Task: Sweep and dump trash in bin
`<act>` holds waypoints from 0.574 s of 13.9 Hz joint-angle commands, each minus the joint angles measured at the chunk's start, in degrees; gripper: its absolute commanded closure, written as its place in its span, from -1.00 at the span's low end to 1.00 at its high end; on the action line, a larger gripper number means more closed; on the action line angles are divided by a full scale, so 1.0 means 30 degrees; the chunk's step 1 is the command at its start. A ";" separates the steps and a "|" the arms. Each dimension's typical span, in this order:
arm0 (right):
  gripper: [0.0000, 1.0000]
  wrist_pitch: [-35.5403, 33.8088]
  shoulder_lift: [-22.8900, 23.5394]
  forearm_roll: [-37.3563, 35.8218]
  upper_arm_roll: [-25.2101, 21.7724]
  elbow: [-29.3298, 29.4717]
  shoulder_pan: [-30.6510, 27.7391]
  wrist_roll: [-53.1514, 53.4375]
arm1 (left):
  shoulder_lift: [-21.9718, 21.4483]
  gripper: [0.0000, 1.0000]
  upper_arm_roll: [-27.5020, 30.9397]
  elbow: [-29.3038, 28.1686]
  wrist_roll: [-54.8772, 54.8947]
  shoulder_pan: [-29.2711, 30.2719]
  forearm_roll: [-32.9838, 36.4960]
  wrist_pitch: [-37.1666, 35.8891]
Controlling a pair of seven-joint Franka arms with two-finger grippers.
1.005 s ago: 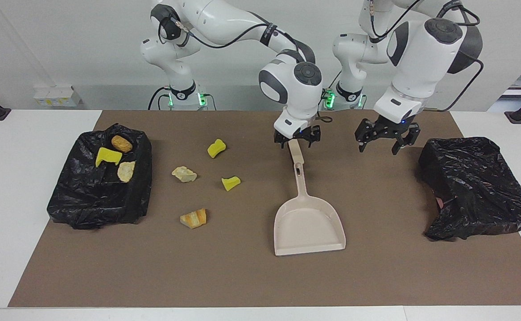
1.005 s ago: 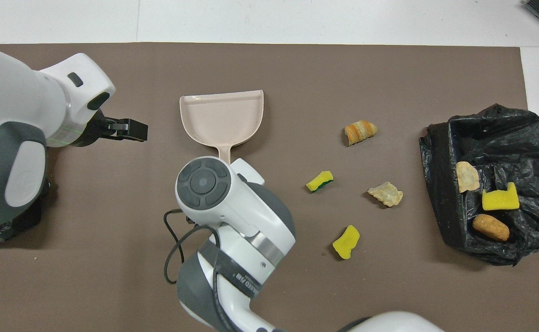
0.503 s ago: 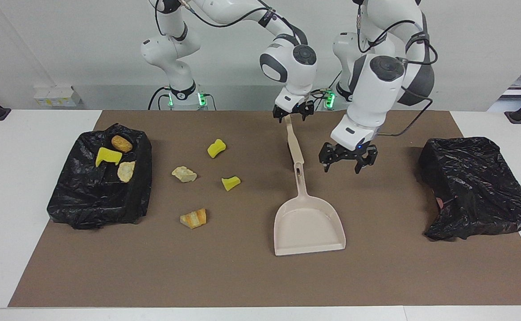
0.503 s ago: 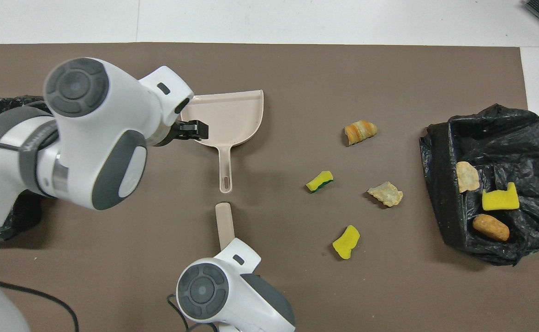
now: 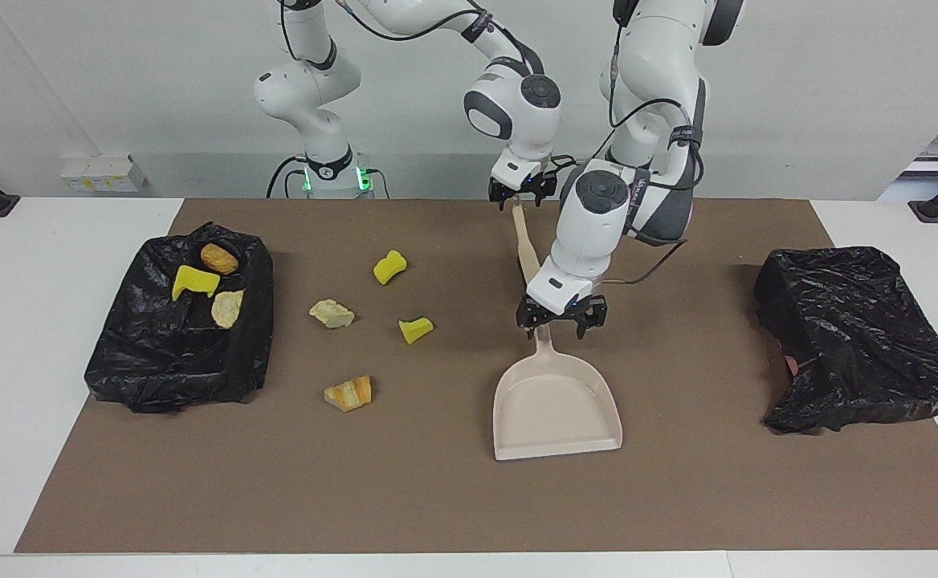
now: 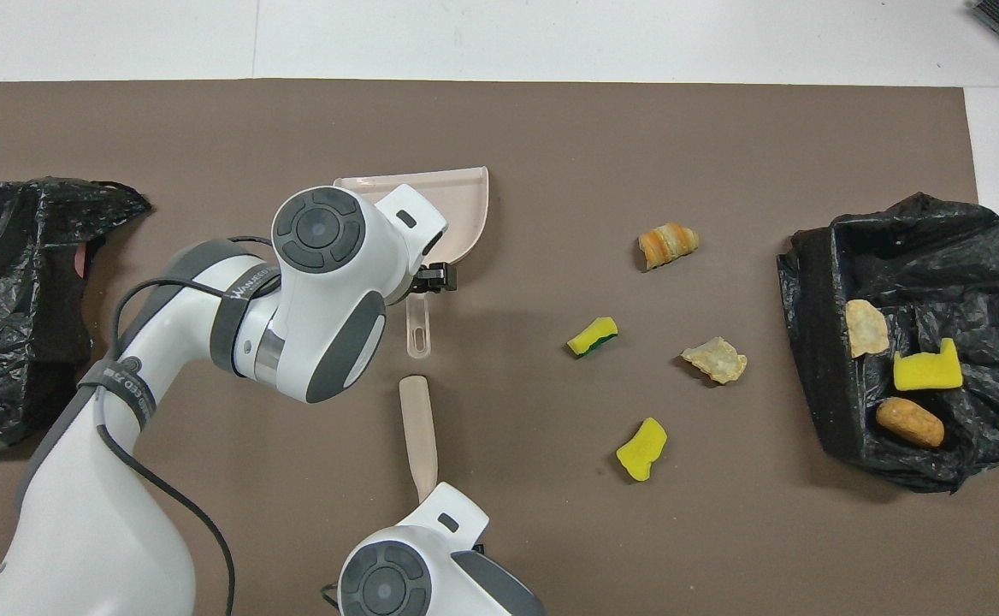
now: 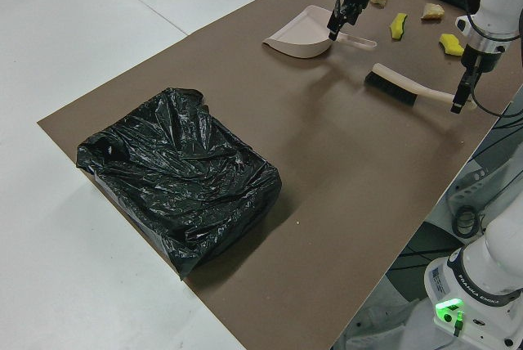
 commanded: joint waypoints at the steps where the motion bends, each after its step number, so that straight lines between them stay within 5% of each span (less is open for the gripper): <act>1: -0.36 0.1238 -0.0723 0.0485 0.0093 -0.1098 -0.0186 0.0232 | -0.0405 -1.00 0.0300 -0.1295 -0.0957 -0.0526 -0.0121 0.0970; 5: 1.00 0.1415 -0.0782 0.0252 0.0005 -0.1011 -0.0010 0.0202 | -0.0433 -0.80 0.0328 -0.1239 -0.1403 -0.0848 -0.0121 0.0828; 6: 1.00 0.1415 -0.0782 0.0105 0.0005 -0.1010 -0.0010 0.0231 | -0.0433 -0.54 0.0300 -0.1239 -0.1432 -0.0877 -0.0121 0.0739; 8: 1.00 0.1328 -0.1072 -0.0363 -0.0024 -0.1039 0.0019 0.0289 | -0.0433 0.75 0.0299 -0.1181 -0.1403 -0.0907 -0.0121 -0.0019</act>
